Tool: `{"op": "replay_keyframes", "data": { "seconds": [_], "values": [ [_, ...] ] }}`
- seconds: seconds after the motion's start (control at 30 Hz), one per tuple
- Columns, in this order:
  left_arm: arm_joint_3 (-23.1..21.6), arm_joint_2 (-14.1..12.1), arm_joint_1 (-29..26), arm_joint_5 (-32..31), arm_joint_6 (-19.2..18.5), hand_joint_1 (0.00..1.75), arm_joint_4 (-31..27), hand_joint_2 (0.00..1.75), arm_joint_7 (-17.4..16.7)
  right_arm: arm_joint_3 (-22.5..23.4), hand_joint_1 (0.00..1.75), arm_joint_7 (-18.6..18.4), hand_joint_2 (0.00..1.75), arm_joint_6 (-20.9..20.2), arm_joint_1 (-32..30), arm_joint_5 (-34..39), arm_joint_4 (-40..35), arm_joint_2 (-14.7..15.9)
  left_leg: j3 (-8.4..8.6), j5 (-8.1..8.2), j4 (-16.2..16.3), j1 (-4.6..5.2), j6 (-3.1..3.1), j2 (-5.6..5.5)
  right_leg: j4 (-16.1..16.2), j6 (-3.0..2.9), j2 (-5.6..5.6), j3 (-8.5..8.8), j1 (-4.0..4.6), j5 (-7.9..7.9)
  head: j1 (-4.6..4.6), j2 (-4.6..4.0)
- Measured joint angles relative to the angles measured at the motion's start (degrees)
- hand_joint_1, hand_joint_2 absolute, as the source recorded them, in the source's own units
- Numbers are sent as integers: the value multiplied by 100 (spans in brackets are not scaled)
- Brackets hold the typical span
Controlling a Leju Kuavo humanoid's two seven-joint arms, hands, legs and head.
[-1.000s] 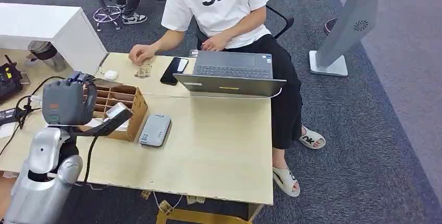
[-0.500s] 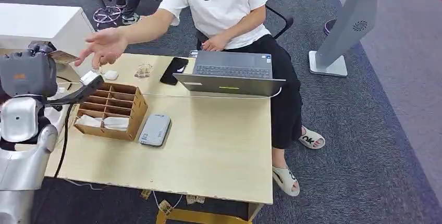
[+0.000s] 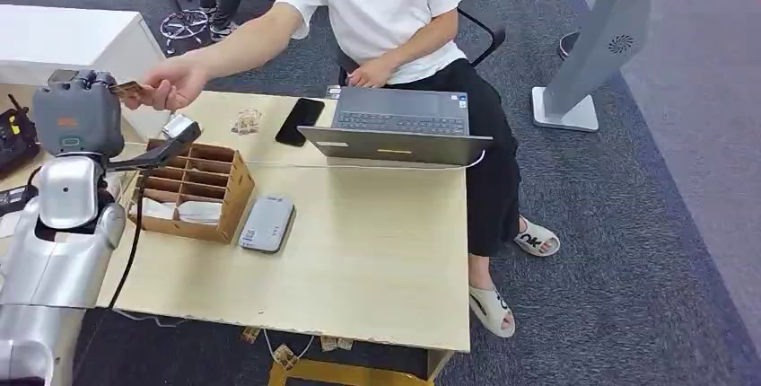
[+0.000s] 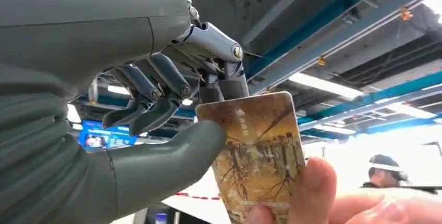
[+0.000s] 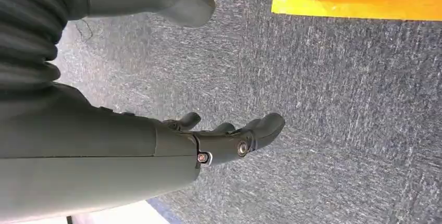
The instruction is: Pass the card to the sensor for recognition and then transmit it.
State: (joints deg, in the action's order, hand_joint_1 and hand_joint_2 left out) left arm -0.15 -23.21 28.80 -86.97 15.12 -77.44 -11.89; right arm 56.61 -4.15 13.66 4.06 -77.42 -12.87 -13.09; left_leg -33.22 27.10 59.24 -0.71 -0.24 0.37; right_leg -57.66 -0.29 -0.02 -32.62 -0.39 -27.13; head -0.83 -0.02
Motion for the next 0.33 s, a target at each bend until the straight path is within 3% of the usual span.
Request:
{"op": "replay_keyframes", "data": {
  "seconds": [0.03, 0.07, 0.33],
  "values": [
    [-20, 18, -1, 18, 20, 0, -4, 175, 0, 2, 0, 0, 175, 0, 0, 0, 0, 0, 0, 0, 0, 0, 0, 0, 0, 0, 0, 0, 0, 0, 2, 0],
    [-46, 42, -2, 35, 72, 0, -17, 0, 0, 0, 0, 0, 175, 0, 2, 0, 0, 0, -1, 0, 0, 0, 0, 0, 0, 0, 0, 0, 0, 0, 2, 0],
    [-74, 245, -132, 217, 370, 0, -265, 0, 11, 2, 0, 4, 175, 15, -1, 46, 0, 0, -2, 0, -1, -1, 0, 1, 0, 0, 0, 1, 0, 0, 2, 0]
  ]
}}
